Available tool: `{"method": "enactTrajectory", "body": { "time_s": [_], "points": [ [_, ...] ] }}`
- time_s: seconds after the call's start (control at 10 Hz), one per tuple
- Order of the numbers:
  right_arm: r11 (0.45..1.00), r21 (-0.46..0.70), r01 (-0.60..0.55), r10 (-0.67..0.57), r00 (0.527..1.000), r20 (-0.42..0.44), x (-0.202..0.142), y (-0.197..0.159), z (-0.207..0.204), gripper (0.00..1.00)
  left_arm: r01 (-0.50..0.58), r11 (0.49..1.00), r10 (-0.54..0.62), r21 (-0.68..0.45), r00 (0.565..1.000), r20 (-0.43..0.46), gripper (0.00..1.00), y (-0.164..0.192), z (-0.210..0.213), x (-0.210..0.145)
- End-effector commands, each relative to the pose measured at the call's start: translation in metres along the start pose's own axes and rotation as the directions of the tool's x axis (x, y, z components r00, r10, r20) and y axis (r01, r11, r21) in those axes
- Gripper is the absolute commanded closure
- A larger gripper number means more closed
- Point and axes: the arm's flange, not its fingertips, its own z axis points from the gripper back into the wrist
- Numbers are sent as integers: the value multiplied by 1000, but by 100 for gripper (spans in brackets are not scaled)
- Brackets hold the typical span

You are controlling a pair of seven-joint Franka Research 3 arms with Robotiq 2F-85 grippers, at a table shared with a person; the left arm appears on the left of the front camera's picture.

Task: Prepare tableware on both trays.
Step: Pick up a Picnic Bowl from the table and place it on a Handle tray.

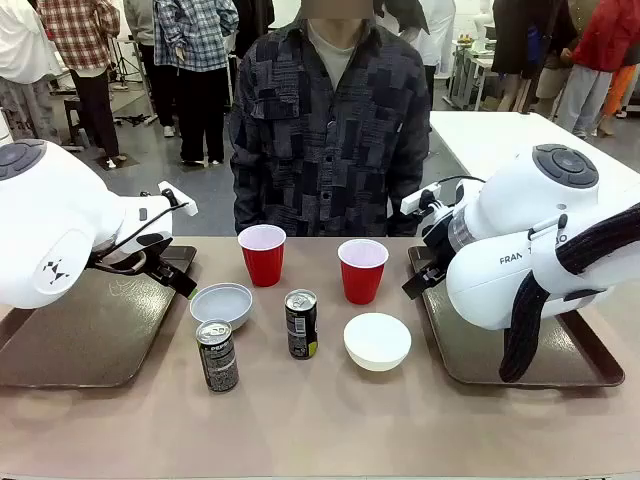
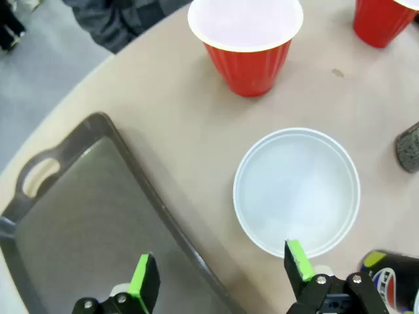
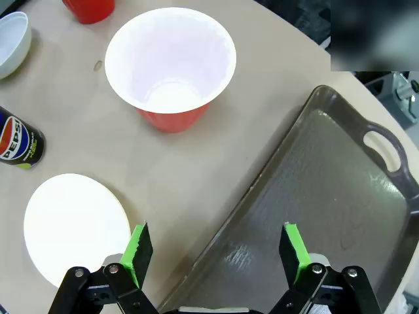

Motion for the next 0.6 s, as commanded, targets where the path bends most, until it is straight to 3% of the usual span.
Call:
{"method": "enactTrajectory", "body": {
  "time_s": [0.0,0.5],
  "points": [
    [1000,0,0,0,1000,0,0,0,0,0,0,1000,0,0,1000,0,0,0,0,0],
    [1000,0,0,0,1000,0,0,0,0,0,0,1000,0,0,1000,0,0,0,0,0]
  ]
}}
